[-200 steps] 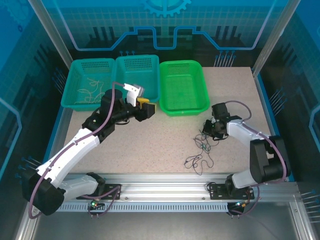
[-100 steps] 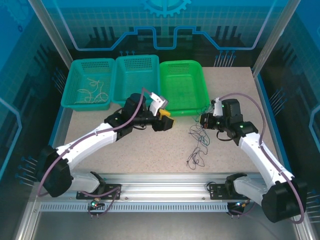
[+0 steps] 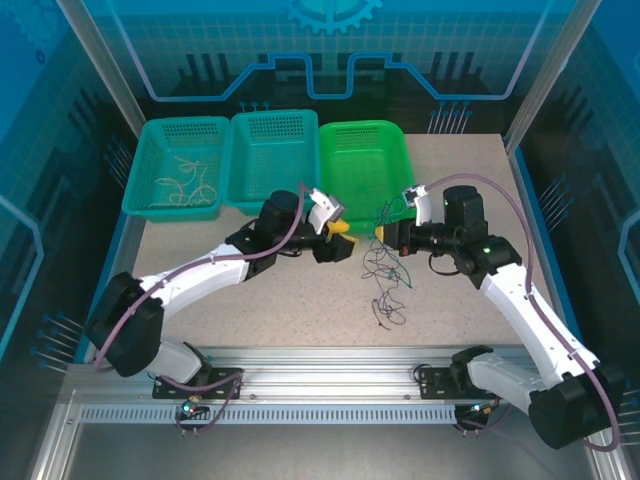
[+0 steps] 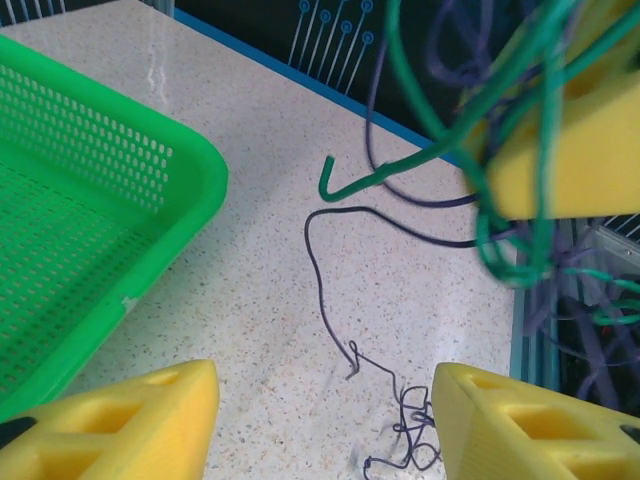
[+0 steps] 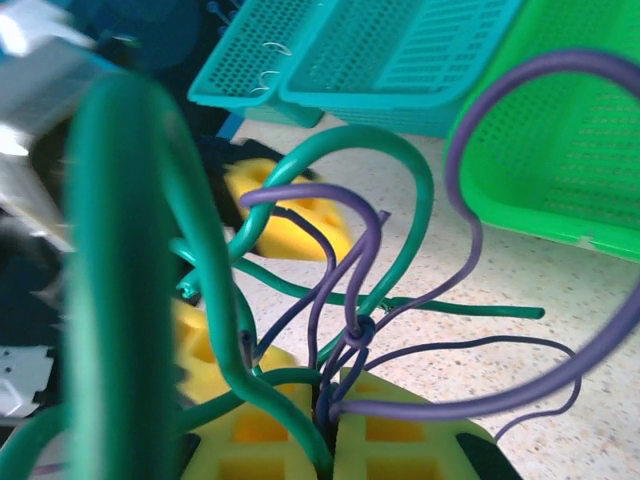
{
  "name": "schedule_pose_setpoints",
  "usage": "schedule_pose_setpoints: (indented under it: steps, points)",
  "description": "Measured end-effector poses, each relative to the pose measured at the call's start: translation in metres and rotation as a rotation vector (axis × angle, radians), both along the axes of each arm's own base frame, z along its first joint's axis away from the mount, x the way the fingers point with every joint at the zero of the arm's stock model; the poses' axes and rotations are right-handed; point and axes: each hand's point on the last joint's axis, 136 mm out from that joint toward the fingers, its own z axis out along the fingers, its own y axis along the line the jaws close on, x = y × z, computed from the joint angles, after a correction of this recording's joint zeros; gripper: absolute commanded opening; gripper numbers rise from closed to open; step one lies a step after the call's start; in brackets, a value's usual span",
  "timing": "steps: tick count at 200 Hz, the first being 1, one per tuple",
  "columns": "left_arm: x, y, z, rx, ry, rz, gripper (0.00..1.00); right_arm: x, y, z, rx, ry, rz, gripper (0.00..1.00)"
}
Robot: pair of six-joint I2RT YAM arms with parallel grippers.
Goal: Untangle the cables
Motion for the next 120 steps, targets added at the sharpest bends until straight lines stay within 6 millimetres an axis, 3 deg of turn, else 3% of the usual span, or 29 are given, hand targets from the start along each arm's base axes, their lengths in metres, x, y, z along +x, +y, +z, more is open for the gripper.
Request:
schedule_pose_setpoints:
  steps: [58,90,105,111,120]
  points:
    - [0.007,-0.033,-0.028,-0.129,0.099,-0.109,0.69,-0.011,0.011,0.019,0.055,-0.047,0.077,0.0]
    - [0.004,-0.049,-0.037,-0.19,0.156,-0.15,0.68,-0.014,0.014,0.031,0.077,-0.086,0.096,0.0]
    - [0.0,-0.057,-0.039,-0.202,0.173,-0.171,0.54,-0.015,0.015,0.035,0.085,-0.099,0.1,0.0]
    - [-0.001,-0.059,-0.039,-0.206,0.181,-0.176,0.42,-0.015,0.015,0.035,0.086,-0.102,0.101,0.0]
    - [0.0,-0.063,-0.038,-0.212,0.184,-0.183,0.15,-0.015,0.015,0.036,0.087,-0.102,0.1,0.0]
